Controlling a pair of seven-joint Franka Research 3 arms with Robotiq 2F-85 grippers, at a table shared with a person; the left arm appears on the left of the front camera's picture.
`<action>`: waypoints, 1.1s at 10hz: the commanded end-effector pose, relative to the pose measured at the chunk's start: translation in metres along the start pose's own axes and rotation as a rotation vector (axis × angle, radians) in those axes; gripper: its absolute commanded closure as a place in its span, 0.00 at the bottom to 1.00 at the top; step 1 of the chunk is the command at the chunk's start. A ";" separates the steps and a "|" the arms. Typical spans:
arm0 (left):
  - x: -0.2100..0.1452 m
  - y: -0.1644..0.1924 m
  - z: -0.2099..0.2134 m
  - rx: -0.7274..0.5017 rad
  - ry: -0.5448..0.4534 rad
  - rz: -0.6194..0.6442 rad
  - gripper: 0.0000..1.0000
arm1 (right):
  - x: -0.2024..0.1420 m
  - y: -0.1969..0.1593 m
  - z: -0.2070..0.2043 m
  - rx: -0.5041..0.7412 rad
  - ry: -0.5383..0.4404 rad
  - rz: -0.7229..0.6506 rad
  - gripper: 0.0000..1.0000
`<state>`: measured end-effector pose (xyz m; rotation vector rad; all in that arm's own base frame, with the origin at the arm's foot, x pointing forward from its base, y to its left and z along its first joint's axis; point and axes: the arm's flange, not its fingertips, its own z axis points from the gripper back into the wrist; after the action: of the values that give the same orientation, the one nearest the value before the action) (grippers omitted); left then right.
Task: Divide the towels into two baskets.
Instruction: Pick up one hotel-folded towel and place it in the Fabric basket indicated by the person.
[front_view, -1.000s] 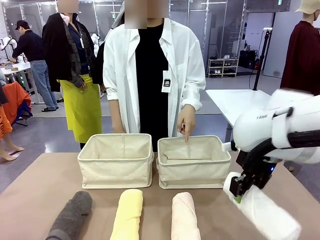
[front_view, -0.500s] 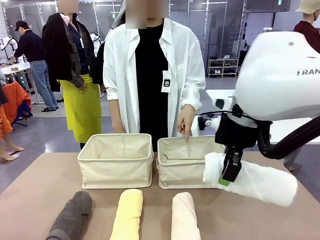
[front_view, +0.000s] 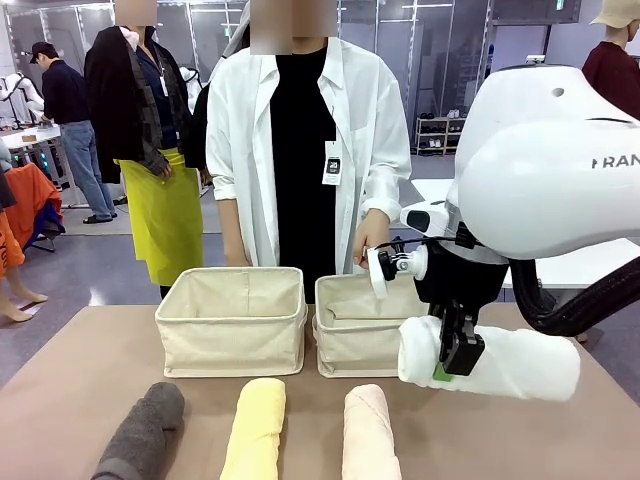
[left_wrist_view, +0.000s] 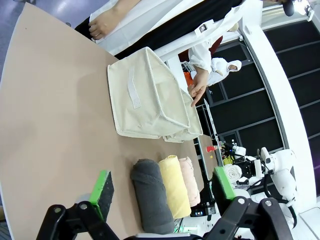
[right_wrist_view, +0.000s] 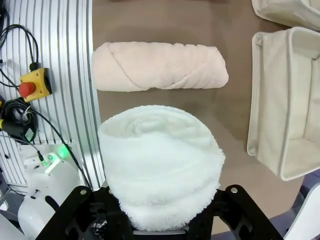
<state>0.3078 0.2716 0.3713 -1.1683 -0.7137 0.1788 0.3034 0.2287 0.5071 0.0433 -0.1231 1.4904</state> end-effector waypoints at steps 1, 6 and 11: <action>-0.001 0.000 0.003 -0.001 0.000 -0.003 0.00 | 0.001 0.000 0.005 0.011 -0.003 -0.038 0.62; -0.001 0.000 0.003 -0.001 0.000 -0.003 0.00 | 0.055 -0.074 0.024 -0.160 0.089 0.236 0.62; -0.001 0.000 0.003 -0.001 0.000 -0.003 0.00 | 0.094 -0.197 -0.028 -0.195 0.097 0.319 0.62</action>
<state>0.3079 0.2713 0.3712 -1.1685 -0.7130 0.1785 0.4906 0.3006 0.5012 -0.1862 -0.1899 1.7545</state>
